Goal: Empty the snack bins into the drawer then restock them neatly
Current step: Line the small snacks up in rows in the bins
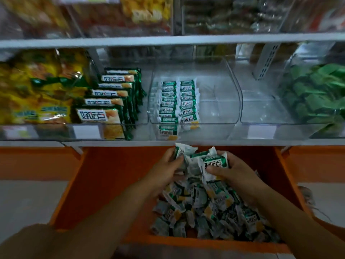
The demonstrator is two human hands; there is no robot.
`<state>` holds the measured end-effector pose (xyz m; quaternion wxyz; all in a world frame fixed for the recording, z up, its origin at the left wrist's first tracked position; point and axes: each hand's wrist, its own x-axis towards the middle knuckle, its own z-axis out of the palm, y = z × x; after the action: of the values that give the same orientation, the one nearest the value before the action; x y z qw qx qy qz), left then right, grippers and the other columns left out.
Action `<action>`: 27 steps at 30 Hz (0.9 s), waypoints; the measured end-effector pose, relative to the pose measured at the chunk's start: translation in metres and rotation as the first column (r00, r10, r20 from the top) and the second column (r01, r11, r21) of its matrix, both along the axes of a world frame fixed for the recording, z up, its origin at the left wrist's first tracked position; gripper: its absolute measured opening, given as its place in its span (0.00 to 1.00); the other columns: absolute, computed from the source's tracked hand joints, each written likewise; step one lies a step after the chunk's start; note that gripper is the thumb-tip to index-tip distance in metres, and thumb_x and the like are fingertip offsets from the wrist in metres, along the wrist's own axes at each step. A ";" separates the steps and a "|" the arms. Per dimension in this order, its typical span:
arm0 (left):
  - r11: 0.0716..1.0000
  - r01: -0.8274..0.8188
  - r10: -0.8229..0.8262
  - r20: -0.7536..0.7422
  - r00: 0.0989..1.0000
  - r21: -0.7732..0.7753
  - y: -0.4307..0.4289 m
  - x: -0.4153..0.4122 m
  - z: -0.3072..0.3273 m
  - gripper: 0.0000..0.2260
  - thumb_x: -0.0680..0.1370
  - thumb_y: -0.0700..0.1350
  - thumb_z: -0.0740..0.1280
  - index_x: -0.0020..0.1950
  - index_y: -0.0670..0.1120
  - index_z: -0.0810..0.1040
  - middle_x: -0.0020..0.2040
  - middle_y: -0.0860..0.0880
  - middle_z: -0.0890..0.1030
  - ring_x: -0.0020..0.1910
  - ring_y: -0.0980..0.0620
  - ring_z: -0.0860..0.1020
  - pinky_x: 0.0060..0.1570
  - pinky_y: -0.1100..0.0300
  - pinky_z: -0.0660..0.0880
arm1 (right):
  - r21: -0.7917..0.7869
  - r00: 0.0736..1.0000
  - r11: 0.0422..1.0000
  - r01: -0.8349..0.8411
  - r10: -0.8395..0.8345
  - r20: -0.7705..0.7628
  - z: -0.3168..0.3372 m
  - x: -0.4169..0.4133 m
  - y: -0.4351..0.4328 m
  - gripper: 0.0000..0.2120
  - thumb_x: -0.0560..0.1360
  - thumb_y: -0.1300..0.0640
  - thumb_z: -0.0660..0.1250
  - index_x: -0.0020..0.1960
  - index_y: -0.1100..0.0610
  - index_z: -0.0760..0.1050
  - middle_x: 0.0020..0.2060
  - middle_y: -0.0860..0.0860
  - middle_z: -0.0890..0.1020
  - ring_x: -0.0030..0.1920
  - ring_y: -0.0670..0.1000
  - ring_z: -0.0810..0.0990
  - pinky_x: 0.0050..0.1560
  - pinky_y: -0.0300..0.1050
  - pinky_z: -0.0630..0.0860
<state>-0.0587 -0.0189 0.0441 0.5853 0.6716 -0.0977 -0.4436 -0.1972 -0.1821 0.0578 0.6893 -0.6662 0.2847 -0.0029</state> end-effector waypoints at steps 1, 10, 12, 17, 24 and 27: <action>0.999 -0.004 0.001 -0.052 0.999 -0.048 0.002 0.000 0.011 0.20 0.81 0.50 0.64 0.71 0.56 0.64 0.61 0.56 0.73 0.56 0.46 0.80 0.56 0.45 0.79 | 0.010 1.000 1.000 0.010 -0.010 0.022 0.007 0.004 0.004 0.18 0.71 0.57 0.73 0.59 0.48 0.76 0.50 0.49 0.85 0.50 0.50 0.84 0.49 0.47 0.80; 0.987 -0.101 0.102 0.008 0.995 -0.126 0.019 0.031 0.048 0.38 0.71 0.51 0.75 0.77 0.58 0.59 0.65 0.56 0.71 0.54 0.55 0.77 0.52 0.47 0.81 | -0.207 0.987 0.966 -0.158 0.161 0.001 0.050 0.047 0.033 0.19 0.73 0.46 0.70 0.62 0.39 0.69 0.49 0.46 0.83 0.43 0.46 0.85 0.39 0.41 0.81; 0.982 -0.133 0.138 0.035 0.990 -0.135 0.022 0.043 0.051 0.37 0.73 0.48 0.75 0.77 0.57 0.59 0.62 0.57 0.73 0.52 0.57 0.77 0.53 0.46 0.81 | -0.310 0.985 0.936 -0.166 0.175 0.001 0.058 0.054 0.028 0.15 0.75 0.47 0.69 0.59 0.37 0.69 0.40 0.43 0.83 0.34 0.46 0.84 0.32 0.36 0.76; 0.968 -0.171 0.202 0.161 0.966 -0.185 0.035 0.072 0.075 0.27 0.73 0.50 0.75 0.68 0.57 0.69 0.63 0.55 0.77 0.56 0.48 0.81 0.48 0.49 0.82 | -0.319 0.982 0.943 0.092 -0.033 0.186 0.088 0.085 -0.012 0.07 0.78 0.56 0.66 0.53 0.46 0.76 0.41 0.51 0.82 0.38 0.50 0.81 0.41 0.43 0.76; 0.925 -0.273 0.324 0.174 0.930 -0.264 0.050 0.099 0.085 0.15 0.76 0.44 0.71 0.56 0.61 0.74 0.52 0.60 0.79 0.49 0.52 0.83 0.46 0.49 0.82 | -0.694 0.890 0.558 -0.455 0.257 -0.377 0.066 0.156 -0.079 0.16 0.71 0.57 0.75 0.56 0.50 0.77 0.59 0.50 0.78 0.56 0.47 0.76 0.52 0.37 0.67; 0.929 -0.267 0.323 0.210 0.923 -0.256 0.050 0.099 0.086 0.21 0.77 0.43 0.70 0.66 0.60 0.70 0.44 0.69 0.70 0.40 0.61 0.78 0.45 0.50 0.83 | -0.694 0.809 0.415 -0.588 0.309 -0.500 0.052 0.167 -0.077 0.20 0.72 0.54 0.74 0.62 0.53 0.76 0.58 0.50 0.76 0.57 0.48 0.75 0.48 0.34 0.67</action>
<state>0.0398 0.0315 0.1299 0.7003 0.6591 -0.1161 -0.2486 -0.0304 -0.2592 0.1097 0.2173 -0.9517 0.1564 0.1505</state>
